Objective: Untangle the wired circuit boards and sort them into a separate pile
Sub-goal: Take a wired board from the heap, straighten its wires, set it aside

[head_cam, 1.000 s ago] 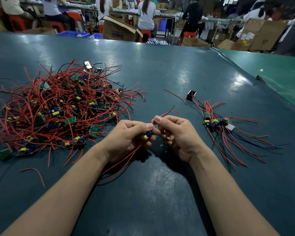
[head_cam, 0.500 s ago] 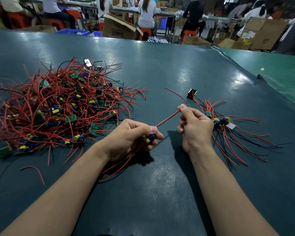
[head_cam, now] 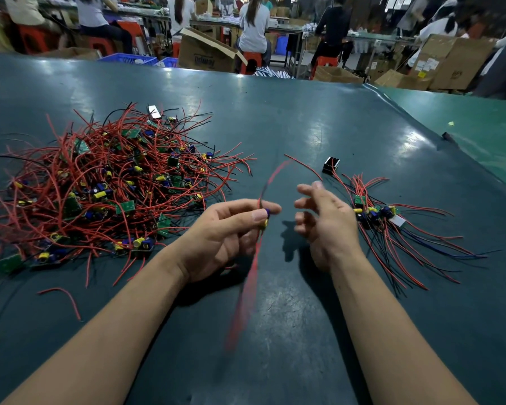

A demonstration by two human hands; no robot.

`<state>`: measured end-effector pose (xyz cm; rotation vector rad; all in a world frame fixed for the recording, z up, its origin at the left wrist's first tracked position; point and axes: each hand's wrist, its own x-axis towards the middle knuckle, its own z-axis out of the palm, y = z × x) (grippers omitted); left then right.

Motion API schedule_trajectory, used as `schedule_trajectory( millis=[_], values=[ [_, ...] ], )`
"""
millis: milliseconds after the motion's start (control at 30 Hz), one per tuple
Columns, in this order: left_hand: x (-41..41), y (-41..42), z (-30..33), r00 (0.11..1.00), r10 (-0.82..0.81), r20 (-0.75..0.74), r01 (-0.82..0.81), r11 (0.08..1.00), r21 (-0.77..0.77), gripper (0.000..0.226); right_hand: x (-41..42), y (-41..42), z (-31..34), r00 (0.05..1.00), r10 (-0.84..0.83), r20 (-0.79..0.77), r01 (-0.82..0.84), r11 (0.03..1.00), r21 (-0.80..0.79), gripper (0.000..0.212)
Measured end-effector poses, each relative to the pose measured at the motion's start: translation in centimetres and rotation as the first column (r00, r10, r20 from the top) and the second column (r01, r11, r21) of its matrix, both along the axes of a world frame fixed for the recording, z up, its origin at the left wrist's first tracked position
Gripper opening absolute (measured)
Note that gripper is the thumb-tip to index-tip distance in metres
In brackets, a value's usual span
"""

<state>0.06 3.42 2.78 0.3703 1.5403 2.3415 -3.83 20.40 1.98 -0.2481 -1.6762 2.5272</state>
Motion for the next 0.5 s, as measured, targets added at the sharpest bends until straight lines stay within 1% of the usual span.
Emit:
schedule_trajectory(
  millis=[67, 100, 167, 200, 233, 300, 400, 433, 500],
  values=[
    [-0.1, 0.1, 0.0, 0.999, 0.041, -0.014, -0.039, 0.991, 0.129, 0.027, 0.4, -0.4, -0.2, 0.985, 0.175, -0.003, -0.174, 0.980, 0.100, 0.013],
    [-0.2, 0.1, 0.0, 0.998, 0.066, -0.017, -0.061, 0.981, 0.186, 0.032, 0.7, -0.6, -0.3, 0.960, 0.279, -0.018, -0.274, 0.953, 0.126, 0.012],
    [-0.3, 0.1, 0.1, 0.990, 0.138, -0.016, -0.129, 0.957, 0.259, 0.032, 1.3, -1.1, -0.3, 0.883, 0.465, -0.066, -0.456, 0.882, 0.115, 0.014],
    [-0.4, 0.2, 0.2, 0.982, 0.186, -0.019, -0.174, 0.946, 0.274, 0.031, 1.5, -1.3, -0.4, 0.851, 0.516, -0.094, -0.508, 0.856, 0.102, 0.017],
    [-0.5, 0.2, 0.2, 0.971, 0.237, -0.026, -0.221, 0.936, 0.274, 0.030, 1.6, -1.5, -0.4, 0.837, 0.535, -0.117, -0.526, 0.845, 0.098, 0.020],
    [-0.6, 0.4, 0.2, 0.936, 0.346, -0.060, -0.325, 0.918, 0.227, 0.029, 1.7, -1.7, -0.3, 0.852, 0.505, -0.139, -0.496, 0.863, 0.096, 0.024],
    [-0.8, 0.4, 0.0, 0.855, 0.501, -0.137, -0.486, 0.865, 0.128, 0.030, 1.7, -1.8, -0.2, 0.866, 0.473, -0.159, -0.465, 0.881, 0.087, 0.021],
    [-0.8, 0.4, 0.0, 0.829, 0.528, -0.183, -0.520, 0.849, 0.091, 0.031, 1.7, -1.7, -0.1, 0.864, 0.475, -0.165, -0.469, 0.880, 0.077, 0.021],
    [-0.7, 0.6, 0.0, 0.807, 0.522, -0.276, -0.534, 0.844, 0.035, 0.030, 1.6, -1.6, -0.1, 0.872, 0.458, -0.175, -0.460, 0.887, 0.030, 0.020]
  ],
)
